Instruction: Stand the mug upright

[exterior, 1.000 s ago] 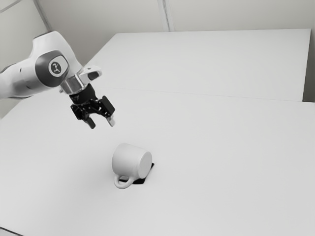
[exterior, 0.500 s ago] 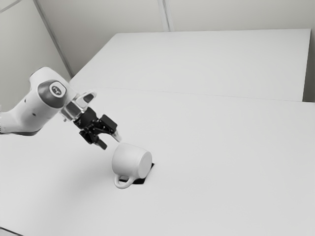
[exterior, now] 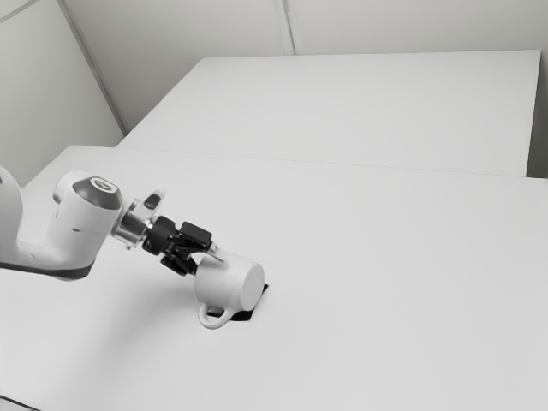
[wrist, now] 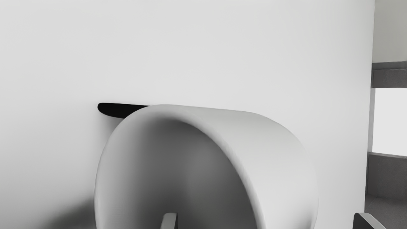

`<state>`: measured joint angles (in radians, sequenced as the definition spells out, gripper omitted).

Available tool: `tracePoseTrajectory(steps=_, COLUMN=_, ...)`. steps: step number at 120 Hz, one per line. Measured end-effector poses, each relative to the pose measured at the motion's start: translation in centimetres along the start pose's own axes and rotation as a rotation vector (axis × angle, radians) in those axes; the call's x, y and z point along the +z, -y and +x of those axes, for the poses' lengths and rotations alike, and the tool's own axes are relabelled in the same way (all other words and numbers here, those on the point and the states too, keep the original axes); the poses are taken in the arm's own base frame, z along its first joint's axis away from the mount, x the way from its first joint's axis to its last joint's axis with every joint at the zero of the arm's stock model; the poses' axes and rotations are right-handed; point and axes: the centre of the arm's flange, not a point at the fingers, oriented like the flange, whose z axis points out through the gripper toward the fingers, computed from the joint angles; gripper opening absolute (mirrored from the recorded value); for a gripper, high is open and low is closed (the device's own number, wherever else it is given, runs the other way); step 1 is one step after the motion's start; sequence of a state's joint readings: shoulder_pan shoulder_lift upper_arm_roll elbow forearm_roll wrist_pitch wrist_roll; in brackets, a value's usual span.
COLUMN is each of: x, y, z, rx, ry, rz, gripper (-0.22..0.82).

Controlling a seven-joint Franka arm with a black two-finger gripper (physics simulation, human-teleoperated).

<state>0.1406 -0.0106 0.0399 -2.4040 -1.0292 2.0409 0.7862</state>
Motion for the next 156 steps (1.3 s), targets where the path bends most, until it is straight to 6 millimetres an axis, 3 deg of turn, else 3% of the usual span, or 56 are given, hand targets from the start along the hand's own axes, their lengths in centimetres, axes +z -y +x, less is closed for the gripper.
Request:
tracePoseTrajectory(steps=24, x=0.6, y=0.1, z=-0.2, rx=0.043, ry=-0.051, rz=-0.122, gripper=0.59)
tracePoseTrajectory(steps=32, x=0.8, y=0.1, z=-0.3, rx=0.062, ry=-0.059, rz=-0.149, gripper=0.49)
tracePoseTrajectory(steps=48, x=0.8, y=0.1, z=-0.4, rx=0.108, ry=-0.071, rz=-0.179, gripper=0.18)
tracePoseTrajectory(steps=59, x=0.8, y=0.0, z=-0.4, rx=0.139, ry=-0.077, rz=-0.188, gripper=0.03)
tracePoseTrajectory(steps=75, x=0.6, y=-0.1, z=-0.4, rx=0.182, ry=-0.086, rz=-0.189, gripper=-0.09)
tracePoseTrajectory(steps=92, x=0.0, y=-0.8, z=-0.3, rx=0.234, ry=-0.101, rz=-0.182, gripper=-0.13)
tracePoseTrajectory(steps=104, x=-1.1, y=-2.9, z=0.1, rx=0.303, ry=-0.118, rz=-0.172, gripper=-0.15)
tracePoseTrajectory(steps=122, x=-2.8, y=-8.2, z=2.4, rx=0.469, ry=-0.071, rz=-0.104, gripper=-0.17)
tracePoseTrajectory(steps=141, x=-5.0, y=-12.1, z=4.3, rx=0.589, ry=0.036, rz=0.063, gripper=-0.18)
tracePoseTrajectory(steps=156, x=-5.9, y=-14.1, z=4.3, rx=0.634, ry=0.158, rz=0.253, gripper=-0.18)
